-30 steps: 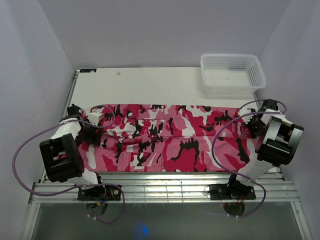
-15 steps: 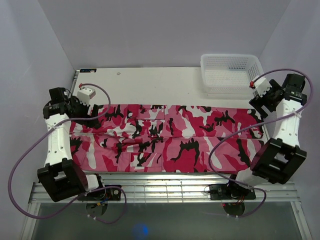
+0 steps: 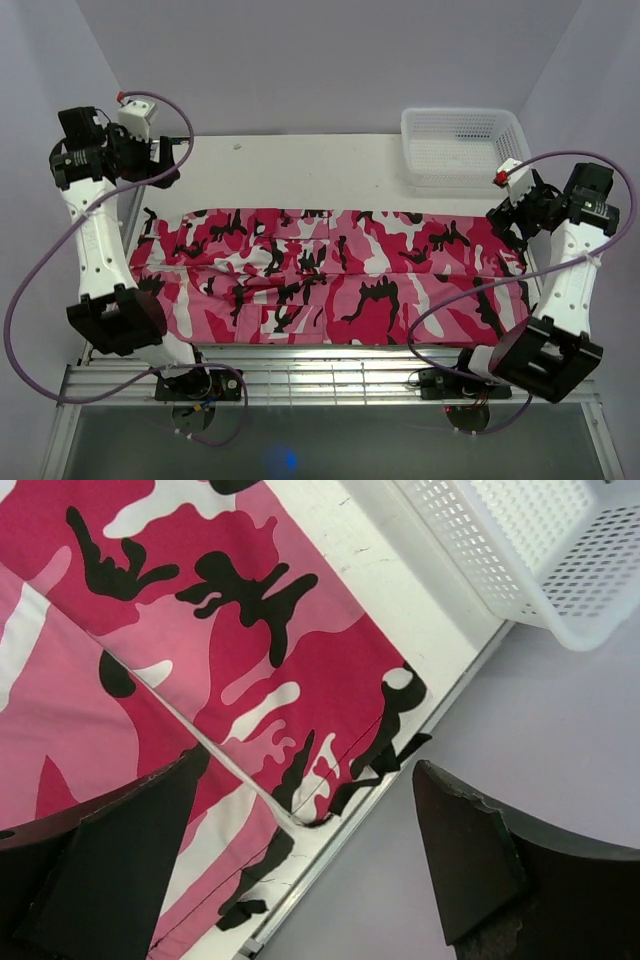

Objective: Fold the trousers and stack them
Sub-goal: Fold the trousers

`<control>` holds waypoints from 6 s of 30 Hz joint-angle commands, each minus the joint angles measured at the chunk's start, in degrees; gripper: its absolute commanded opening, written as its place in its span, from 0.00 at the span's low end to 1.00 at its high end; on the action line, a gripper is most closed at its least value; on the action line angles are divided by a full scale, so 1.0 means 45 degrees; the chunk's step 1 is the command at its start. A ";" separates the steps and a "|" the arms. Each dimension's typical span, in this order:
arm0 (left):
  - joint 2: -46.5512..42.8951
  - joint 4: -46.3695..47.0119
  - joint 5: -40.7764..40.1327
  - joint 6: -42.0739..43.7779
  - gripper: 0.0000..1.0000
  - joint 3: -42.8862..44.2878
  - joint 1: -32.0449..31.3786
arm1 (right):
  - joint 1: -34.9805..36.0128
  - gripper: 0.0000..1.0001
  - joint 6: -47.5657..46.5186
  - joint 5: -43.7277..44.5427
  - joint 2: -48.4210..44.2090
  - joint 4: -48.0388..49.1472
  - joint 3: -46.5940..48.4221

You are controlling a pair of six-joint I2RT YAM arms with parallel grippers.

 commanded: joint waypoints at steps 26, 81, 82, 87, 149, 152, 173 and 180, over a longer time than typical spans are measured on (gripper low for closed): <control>0.8657 -0.0652 0.5153 0.3413 0.86 0.3963 0.2143 | -0.1922 0.86 -0.1064 -0.1616 1.0234 0.1919 0.4814; 1.2348 -0.3133 0.1208 1.1538 0.48 0.4275 0.2847 | -0.0809 0.08 -0.6165 0.1040 1.1506 -0.0289 0.5165; 1.2387 -0.3133 0.1440 1.1499 0.41 0.4392 0.2847 | -0.0809 0.08 -0.6028 0.0885 1.1466 -0.0288 0.5302; 1.2076 -0.3094 0.2475 1.0504 0.00 0.5758 0.2612 | -0.0809 0.08 -0.5031 0.0337 1.1155 -0.0230 0.6569; -0.0675 -0.4328 0.4082 1.6215 0.98 -0.6326 0.9103 | -0.8998 0.93 -1.3629 -0.1521 0.2994 -0.5113 -0.1076; -0.1262 -0.2453 0.2794 1.2705 0.92 -0.7947 0.6583 | -0.6908 0.80 -1.1852 -0.0487 0.1494 -0.4199 -0.2815; 0.4728 0.1887 -0.1174 0.4039 0.68 -0.7348 0.2613 | 0.0693 0.57 -0.2181 0.3912 0.5878 0.3755 -0.3179; 0.5318 0.1418 -0.2188 0.5596 0.69 -0.6075 0.2515 | 0.1145 0.68 -0.1222 0.2273 0.5276 0.1043 -0.0796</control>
